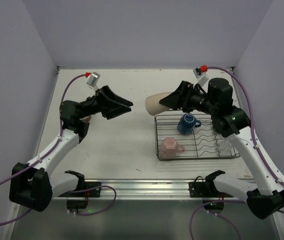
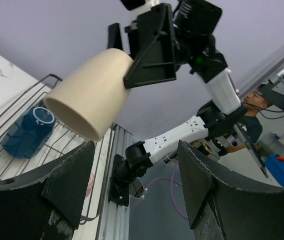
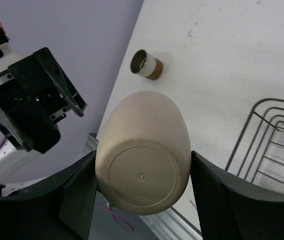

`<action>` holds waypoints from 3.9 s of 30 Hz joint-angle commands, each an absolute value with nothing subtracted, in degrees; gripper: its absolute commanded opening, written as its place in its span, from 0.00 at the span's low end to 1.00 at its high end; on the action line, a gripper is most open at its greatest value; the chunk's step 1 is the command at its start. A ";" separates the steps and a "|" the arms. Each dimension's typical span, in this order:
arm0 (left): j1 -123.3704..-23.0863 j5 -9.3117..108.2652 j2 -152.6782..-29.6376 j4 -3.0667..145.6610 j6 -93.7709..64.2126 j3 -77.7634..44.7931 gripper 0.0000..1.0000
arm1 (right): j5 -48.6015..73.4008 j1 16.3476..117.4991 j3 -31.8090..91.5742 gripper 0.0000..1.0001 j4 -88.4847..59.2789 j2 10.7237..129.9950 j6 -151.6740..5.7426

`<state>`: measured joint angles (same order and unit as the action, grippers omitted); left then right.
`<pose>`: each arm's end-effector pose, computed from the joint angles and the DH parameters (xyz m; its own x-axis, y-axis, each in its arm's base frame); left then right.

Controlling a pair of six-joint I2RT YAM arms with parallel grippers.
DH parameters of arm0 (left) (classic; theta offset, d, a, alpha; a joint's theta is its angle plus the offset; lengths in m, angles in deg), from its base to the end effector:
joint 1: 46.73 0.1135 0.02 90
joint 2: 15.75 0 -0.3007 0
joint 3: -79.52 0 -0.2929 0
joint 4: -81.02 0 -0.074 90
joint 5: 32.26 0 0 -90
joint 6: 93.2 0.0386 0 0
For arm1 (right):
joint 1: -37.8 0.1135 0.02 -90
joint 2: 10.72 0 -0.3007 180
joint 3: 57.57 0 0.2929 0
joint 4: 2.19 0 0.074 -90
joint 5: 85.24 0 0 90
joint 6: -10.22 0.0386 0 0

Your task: Unload the cups from the dish rack

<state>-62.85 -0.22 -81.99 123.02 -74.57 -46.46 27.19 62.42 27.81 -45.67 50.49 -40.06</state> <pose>0.2475 -0.1056 0.3736 -0.6569 -0.3334 -0.6762 0.7250 -0.0331 -0.6880 0.2174 0.1158 0.4607 -0.6865 0.3352 -0.6453 -0.3559 0.6190 0.7001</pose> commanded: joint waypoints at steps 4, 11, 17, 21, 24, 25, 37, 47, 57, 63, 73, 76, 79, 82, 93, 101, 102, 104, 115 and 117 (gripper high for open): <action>-65.10 1.40 -82.37 131.24 -79.40 -46.64 0.71 | 36.13 63.19 26.23 0.00 -27.90 52.12 -33.90; -65.80 2.54 -83.34 131.16 -79.40 -46.12 0.71 | 38.85 63.46 25.26 0.00 -22.80 52.82 -31.44; -67.55 4.47 -84.83 131.16 -79.84 -44.36 0.71 | 40.18 65.48 26.14 0.00 -18.76 55.98 -29.42; -68.00 6.32 -84.92 131.51 -80.19 -43.39 0.70 | 40.27 67.50 27.28 0.00 -17.00 59.05 -28.98; -68.09 7.37 -84.92 132.03 -80.45 -42.51 0.70 | 40.18 68.64 27.37 0.00 -15.42 60.11 -28.28; -68.09 7.72 -84.92 132.04 -80.46 -42.25 0.68 | 40.27 68.99 27.11 0.00 -15.24 60.21 -28.19; -68.00 6.76 -84.05 120.98 -74.40 -40.15 0.00 | 38.60 69.09 28.16 0.85 -20.32 58.54 -30.38; -64.92 25.68 -82.72 48.45 -33.99 -19.08 0.00 | 16.20 67.85 37.12 0.99 -52.83 55.99 -47.50; -65.01 56.22 -92.12 30.61 -22.81 -17.02 0.00 | 3.28 68.03 41.88 0.99 -73.41 59.33 -56.21; -65.71 65.28 -99.94 27.71 -20.78 -15.62 0.00 | 1.42 68.21 39.34 0.99 -74.48 58.01 -59.65; -66.07 67.49 -112.33 27.09 -19.11 -11.40 0.00 | 1.94 69.00 35.73 0.99 -74.74 57.04 -62.38; -66.06 67.23 -115.15 26.92 -18.76 -9.56 0.00 | 3.17 69.09 34.58 0.99 -73.69 56.87 -62.73; -66.06 67.14 -117.26 26.75 -17.79 -7.71 0.00 | 4.49 69.52 33.44 0.99 -72.90 57.13 -63.08; -65.72 67.41 -119.02 26.65 -17.35 -6.30 0.00 | 6.77 70.14 32.30 0.99 -72.72 57.74 -63.43; -63.61 66.09 -122.36 27.44 -16.12 -6.39 0.15 | 1.16 77.87 31.07 0.99 -75.79 59.42 -64.21; -62.38 65.48 -121.49 28.32 -16.82 -6.74 0.38 | 0.79 78.23 30.36 0.99 -77.63 57.31 -69.14; -62.29 65.12 -121.31 28.67 -17.08 -6.83 0.40 | 1.41 78.23 30.27 0.99 -77.81 57.31 -69.41; -62.11 63.81 -121.05 29.38 -17.52 -6.92 0.45 | 3.17 78.31 29.92 0.99 -78.43 57.13 -70.81; -61.67 63.01 -117.10 30.61 -18.93 -5.77 0.60 | 9.15 79.90 24.91 0.99 -77.37 55.01 -82.76; -61.50 62.84 -116.13 31.22 -19.54 -5.95 0.63 | 9.51 80.16 24.91 0.99 -77.64 55.46 -84.25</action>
<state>-62.45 63.50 -120.50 28.53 -17.99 -7.84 6.34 79.60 24.51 -76.16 55.87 -77.45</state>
